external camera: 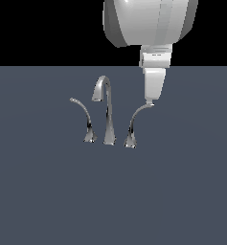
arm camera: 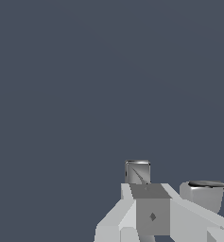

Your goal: Turn on the faucet by rotating a designated handle.

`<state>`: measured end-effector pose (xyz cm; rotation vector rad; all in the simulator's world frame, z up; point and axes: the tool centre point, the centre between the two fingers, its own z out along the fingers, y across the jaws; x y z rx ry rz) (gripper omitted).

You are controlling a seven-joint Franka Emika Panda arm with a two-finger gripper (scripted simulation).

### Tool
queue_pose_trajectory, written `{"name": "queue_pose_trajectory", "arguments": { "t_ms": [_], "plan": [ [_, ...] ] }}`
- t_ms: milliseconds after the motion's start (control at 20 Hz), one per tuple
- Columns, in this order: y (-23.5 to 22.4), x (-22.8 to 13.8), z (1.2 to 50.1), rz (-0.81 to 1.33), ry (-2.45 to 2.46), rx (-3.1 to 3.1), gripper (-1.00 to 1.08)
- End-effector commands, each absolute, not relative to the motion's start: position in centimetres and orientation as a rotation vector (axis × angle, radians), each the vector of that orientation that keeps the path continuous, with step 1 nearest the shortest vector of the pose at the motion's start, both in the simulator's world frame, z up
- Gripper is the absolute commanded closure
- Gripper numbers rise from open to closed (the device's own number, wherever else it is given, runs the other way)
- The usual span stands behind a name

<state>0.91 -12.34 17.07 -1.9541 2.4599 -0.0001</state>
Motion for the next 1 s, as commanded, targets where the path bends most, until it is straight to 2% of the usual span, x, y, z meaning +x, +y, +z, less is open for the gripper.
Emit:
{"name": "queue_pose_trajectory", "arguments": {
  "t_ms": [0, 300, 400, 950],
  "plan": [
    [-12.5, 0.1, 17.1, 0.000, 2.460, -1.954, 1.08],
    [-12.8, -1.9, 17.1, 0.000, 2.460, -1.955, 1.08],
    [-12.2, -0.9, 17.1, -0.011, 2.442, -1.962, 1.08],
    [-10.7, -4.5, 17.1, -0.003, 2.454, -1.957, 1.08]
  ]
}}
